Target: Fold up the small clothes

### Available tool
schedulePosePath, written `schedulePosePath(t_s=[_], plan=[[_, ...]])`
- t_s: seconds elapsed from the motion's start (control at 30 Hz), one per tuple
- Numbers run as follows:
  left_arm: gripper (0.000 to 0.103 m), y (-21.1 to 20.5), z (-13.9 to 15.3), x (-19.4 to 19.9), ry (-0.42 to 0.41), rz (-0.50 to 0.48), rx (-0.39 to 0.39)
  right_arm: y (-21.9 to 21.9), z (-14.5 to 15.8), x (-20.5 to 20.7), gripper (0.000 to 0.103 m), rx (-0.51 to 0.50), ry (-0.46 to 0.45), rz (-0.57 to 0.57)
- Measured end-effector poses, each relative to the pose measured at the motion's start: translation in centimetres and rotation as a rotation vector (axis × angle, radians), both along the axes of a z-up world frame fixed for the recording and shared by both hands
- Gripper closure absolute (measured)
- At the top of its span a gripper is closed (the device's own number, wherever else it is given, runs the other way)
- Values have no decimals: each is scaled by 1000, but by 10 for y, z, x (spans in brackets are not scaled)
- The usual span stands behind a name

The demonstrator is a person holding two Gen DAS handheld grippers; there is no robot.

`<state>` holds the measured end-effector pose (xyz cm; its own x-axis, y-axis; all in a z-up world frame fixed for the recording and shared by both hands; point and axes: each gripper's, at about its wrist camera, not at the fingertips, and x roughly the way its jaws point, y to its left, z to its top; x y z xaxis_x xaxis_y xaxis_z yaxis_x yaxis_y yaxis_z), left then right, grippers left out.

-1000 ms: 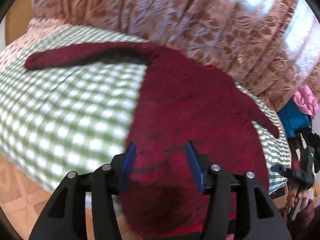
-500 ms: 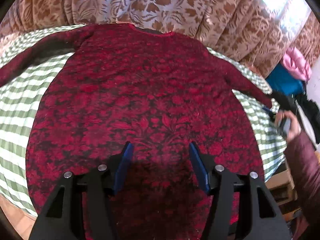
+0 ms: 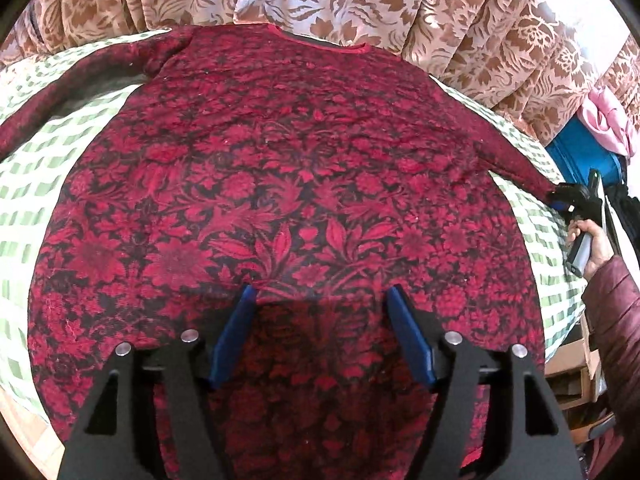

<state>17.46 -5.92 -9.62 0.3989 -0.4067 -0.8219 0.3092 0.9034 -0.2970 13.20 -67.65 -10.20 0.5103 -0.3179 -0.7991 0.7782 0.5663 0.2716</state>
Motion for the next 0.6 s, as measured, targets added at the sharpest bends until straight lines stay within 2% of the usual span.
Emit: schedulePosePath(t_s=[0.03,0.07,0.1,0.13,0.23,0.3,0.37,0.5,0.6], plan=[[34,4,2,0,1,3,-24,0,0,-4,78,12,-21,-5],[34,5,4,1,3,6,-42,-1,2,-9,57,41,-44,-13],[34,12,8,2,7,13,-74,-1,3,-11,28,61,-60,-19],[34,18,11,3,9,22,-96,0,6,-15,19,68,-71,-30],[34,51,28,7,-22,105,-178,18,29,-19,18,18,-102,-58],[34,87,37,16,-40,202,-226,35,40,-12,15,11,-124,-18],[33,122,36,23,-43,303,-222,65,52,-4,14,-15,-146,52],[33,203,21,34,-24,537,-190,153,61,40,14,-22,-172,287],[28,273,8,42,-5,726,-264,239,51,78,14,-14,-142,520]])
